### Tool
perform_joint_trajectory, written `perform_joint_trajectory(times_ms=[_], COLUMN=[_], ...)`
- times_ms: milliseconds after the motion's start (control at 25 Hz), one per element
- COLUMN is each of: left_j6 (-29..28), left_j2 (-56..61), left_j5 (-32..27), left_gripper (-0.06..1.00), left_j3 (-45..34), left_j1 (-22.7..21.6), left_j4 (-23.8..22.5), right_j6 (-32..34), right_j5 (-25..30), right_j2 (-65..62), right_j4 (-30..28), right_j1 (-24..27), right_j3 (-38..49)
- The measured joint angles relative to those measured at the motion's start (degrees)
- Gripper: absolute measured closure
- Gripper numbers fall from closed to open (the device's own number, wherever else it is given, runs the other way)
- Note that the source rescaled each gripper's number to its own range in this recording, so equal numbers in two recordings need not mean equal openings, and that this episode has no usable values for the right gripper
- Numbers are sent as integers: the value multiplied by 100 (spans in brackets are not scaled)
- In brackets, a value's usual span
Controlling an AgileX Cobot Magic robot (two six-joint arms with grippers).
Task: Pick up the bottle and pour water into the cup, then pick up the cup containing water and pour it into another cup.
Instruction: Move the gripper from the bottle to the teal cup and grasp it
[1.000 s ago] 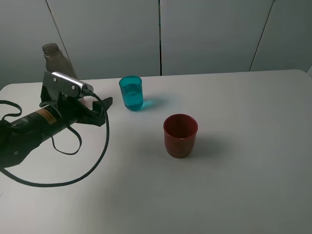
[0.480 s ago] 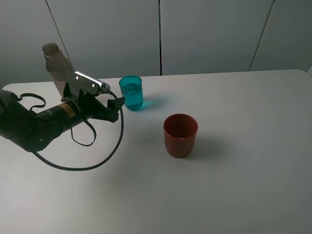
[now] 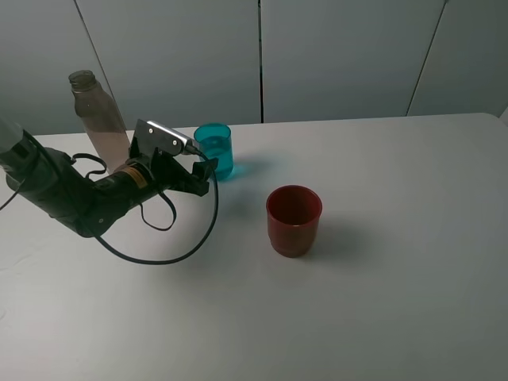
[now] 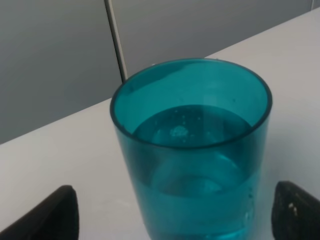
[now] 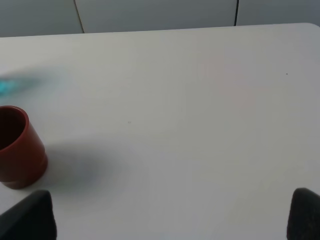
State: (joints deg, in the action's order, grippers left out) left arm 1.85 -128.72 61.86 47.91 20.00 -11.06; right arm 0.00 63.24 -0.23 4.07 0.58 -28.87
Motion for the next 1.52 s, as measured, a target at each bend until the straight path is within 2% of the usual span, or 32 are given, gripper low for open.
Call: perform_joint_trajectory(times_ms=[480, 1520], left_j6=[-125, -125], left_j2=[-704, -1580], left_j5=[188, 525], left_gripper=[0, 0], left_j3=[882, 1847], left_j1=[0, 0], left_j4=[-352, -747], right_j6=[0, -39], right_j5=[0, 0], right_j2=[0, 0], right_j4=[0, 0], right_j1=[0, 0], right_j3=[0, 0])
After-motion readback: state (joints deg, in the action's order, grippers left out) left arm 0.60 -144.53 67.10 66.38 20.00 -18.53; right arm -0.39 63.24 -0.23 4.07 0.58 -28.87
